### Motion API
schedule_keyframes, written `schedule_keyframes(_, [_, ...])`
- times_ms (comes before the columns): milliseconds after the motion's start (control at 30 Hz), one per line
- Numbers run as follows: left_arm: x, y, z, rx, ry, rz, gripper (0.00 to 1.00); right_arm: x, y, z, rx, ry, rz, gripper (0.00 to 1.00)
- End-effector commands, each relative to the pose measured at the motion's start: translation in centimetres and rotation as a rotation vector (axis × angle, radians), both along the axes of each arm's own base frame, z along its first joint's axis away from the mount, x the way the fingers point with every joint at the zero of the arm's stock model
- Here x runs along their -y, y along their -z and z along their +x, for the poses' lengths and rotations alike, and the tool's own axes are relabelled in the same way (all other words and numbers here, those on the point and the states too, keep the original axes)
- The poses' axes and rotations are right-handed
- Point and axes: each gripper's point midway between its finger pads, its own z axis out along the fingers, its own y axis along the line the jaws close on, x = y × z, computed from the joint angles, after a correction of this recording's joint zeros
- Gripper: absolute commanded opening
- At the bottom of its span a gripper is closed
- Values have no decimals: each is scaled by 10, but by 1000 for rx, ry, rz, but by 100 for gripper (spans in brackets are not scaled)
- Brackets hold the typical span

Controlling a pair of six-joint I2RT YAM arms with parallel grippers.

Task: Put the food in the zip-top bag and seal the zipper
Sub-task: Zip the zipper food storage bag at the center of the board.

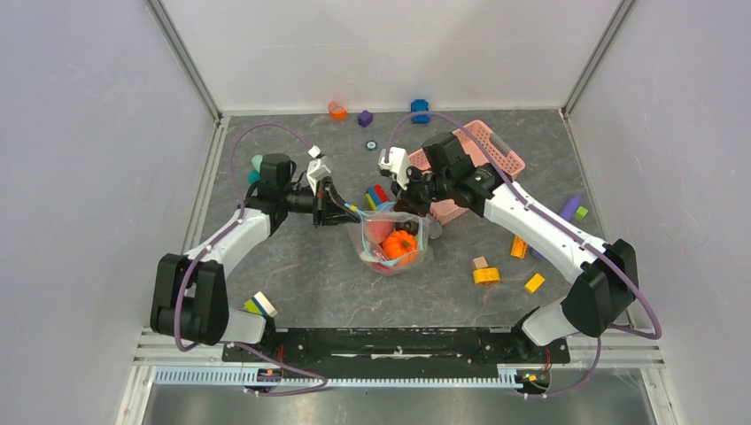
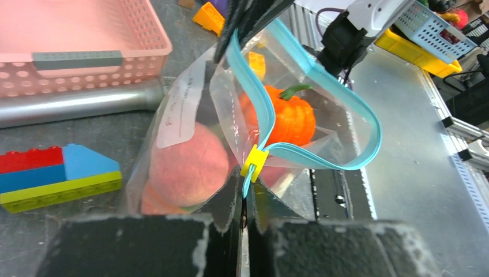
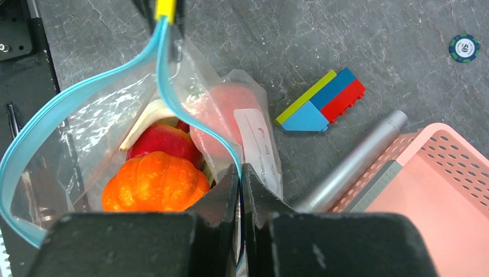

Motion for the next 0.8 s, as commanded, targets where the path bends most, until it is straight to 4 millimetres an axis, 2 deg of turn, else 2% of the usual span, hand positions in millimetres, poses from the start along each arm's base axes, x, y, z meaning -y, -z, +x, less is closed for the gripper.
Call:
schedule_keyframes(0, [6,-26,-19,98,49,-27,2,-2,-21,6,35,21,27,11])
schedule_keyframes(200, [8,-44,-48,167,22,-21,2,11,-37,17,140,52,-14,46])
schedule_keyframes(300, [14,-54,-58,199,-13,-10,2,8,-59,5,199,-34,33,63])
schedule_keyframes(400, [20,-62,-63,201,-44,-6,2,1,-82,-17,231,-138,125,80])
schedule_keyframes(500, [23,-68,-62,208,-86,2,2,-1,-100,-32,273,-209,190,88])
schedule_keyframes(600, [24,-65,-64,180,-90,19,2,-2,-115,-42,321,-250,242,98])
schedule_keyframes(767, [27,-65,-67,169,-75,23,2,-14,-136,-55,309,-290,370,98])
